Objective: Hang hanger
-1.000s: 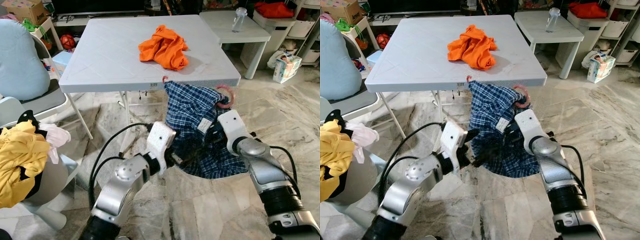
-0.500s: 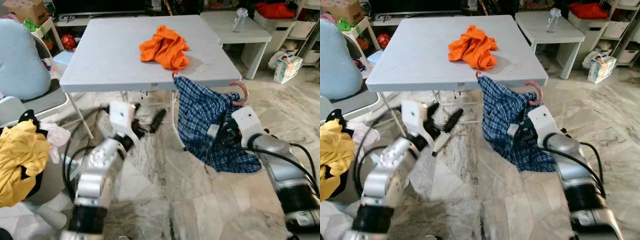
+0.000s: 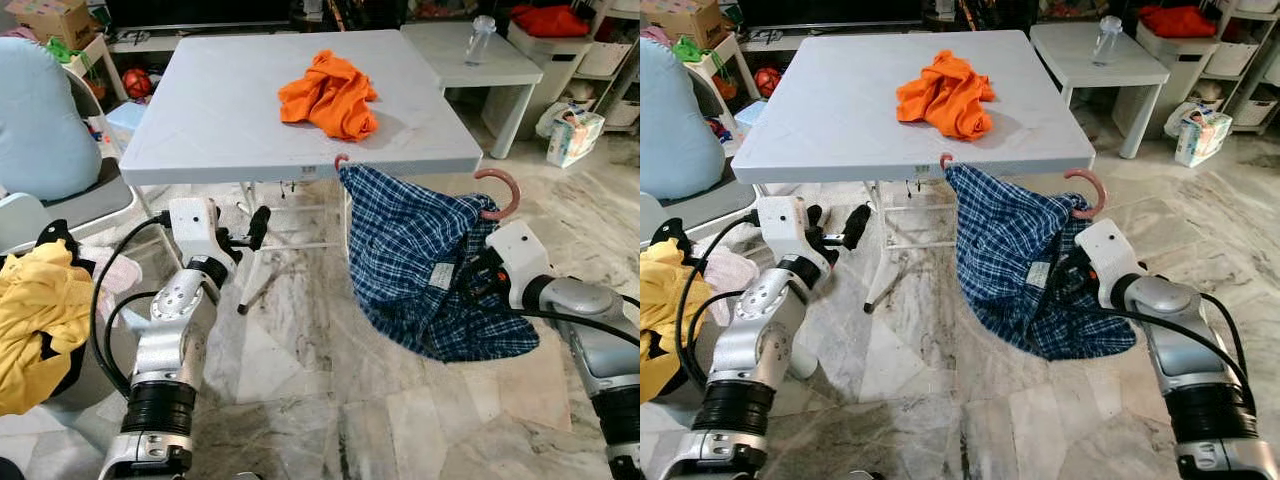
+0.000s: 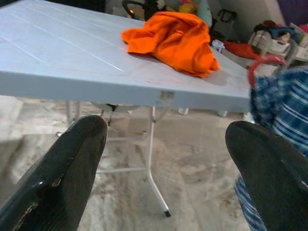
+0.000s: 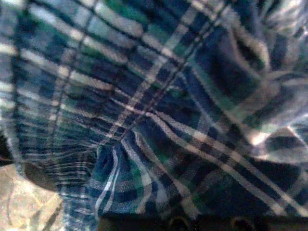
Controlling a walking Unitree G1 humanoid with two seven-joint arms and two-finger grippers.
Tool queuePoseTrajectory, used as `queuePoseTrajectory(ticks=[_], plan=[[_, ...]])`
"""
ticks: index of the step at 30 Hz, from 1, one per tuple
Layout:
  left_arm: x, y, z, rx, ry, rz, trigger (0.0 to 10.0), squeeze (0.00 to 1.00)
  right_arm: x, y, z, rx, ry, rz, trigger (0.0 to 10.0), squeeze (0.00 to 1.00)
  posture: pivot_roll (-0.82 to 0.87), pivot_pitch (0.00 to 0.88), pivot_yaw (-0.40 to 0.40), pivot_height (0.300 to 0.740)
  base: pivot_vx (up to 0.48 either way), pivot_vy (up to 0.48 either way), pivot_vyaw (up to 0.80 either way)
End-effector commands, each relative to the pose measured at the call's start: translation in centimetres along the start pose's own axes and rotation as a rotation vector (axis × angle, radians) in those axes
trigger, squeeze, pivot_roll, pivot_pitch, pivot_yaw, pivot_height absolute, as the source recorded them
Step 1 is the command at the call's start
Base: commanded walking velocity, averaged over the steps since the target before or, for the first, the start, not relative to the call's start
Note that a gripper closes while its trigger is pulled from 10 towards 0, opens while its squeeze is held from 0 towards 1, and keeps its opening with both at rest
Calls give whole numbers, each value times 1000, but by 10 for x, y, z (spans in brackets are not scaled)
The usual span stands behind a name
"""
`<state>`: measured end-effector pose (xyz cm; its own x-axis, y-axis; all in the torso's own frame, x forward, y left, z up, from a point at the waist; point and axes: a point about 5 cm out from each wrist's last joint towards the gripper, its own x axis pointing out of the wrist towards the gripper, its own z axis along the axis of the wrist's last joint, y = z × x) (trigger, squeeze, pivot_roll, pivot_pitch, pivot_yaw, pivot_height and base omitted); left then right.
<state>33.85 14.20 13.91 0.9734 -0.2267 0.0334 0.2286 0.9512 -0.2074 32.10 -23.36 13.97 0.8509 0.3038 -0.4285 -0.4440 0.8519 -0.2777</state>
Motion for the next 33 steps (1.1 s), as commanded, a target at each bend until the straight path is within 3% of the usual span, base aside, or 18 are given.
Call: queuePoseTrajectory(ticks=[1, 8, 9, 10, 11, 12, 13, 15, 16, 17, 24, 25, 27, 28, 29, 33], plan=[[1, -2, -2, 16, 7, -6, 10000, 1000, -1, -1, 9, 4, -43, -17, 10000, 0, 25, 57, -5, 740, 0, 0, 0], [1, -1, -5, 13, 13, 2, 10000, 1000, 4, 9, 10, 17, -50, -3, 10000, 0, 25, 57, -12, 740, 0, 0, 0], [1, -1, -6, 10, 14, 6, 10000, 1000, 4, 10, 9, 21, -50, -1, 7882, 0, 25, 56, -12, 740, 0, 0, 0], [1, -1, -6, 10, 14, 6, 10000, 1000, 4, 10, 9, 21, -50, -1, 7882, 0, 25, 56, -12, 740, 0, 0, 0], [1, -1, -6, 8, 14, 7, 10000, 1000, 5, 10, 9, 24, -49, -2, 3725, 0, 25, 57, -13, 740, 0, 0, 0], [2, -1, -6, 7, 14, 7, 10000, 1000, 5, 10, 9, 26, -49, -4, 3725, 0, 25, 57, -13, 740, 0, 0, 0], [2, -1, -6, 6, 14, 7, 10000, 1000, 5, 10, 9, 26, -49, -4, 2275, 0, 25, 57, -13, 740, 0, 0, 0], [2, -1, -6, 5, 13, 7, 10000, 1000, 5, 10, 9, 27, -50, -2, 2471, 0, 25, 57, -13, 740, 0, 0, 0], [2, -1, -7, 5, 14, 7, 10000, 1000, 5, 9, 9, 29, -50, -5, 275, 0, 23, 56, -14, 740, 0, 0, 0], [2, -2, -7, 5, 14, 7, 10000, 1000, 5, 9, 9, 31, -50, -7, 0, 0, 23, 56, -14, 740, 0, 0, 0], [3, 0, -9, 10, 23, 14, 10000, 1000, -3, 4, 8, 39, -44, 37, 314, 0, 22, 58, -14, 740, 0, 0, 0], [4, 0, -9, 15, 30, 9, 10000, 1000, -7, -1, 10, 28, -46, 57, 10000, 0, 22, 58, -14, 740, 0, 0, 0], [7, -2, -10, 27, 41, 0, 10000, 949, -17, -6, 14, 44, -52, 122, 10000, 0, 19, 60, -14, 740, 0, 0, 0], [9, -4, -12, 42, 50, -17, 10000, 392, -27, -7, 13, 15, -42, 198, 10000, 0, 8, 59, -16, 740, 0, 0, 0], [10, -7, -12, 49, 52, -29, 10000, 0, -33, -9, 12, -3, -35, 231, 10000, 0, 8, 59, -16, 740, 0, 0, 0], [16, -14, -15, 38, 63, -49, 10000, 0, -38, -18, 12, 40, -28, 210, 10000, 0, 1, 61, -15, 740, 0, 0, 0]])
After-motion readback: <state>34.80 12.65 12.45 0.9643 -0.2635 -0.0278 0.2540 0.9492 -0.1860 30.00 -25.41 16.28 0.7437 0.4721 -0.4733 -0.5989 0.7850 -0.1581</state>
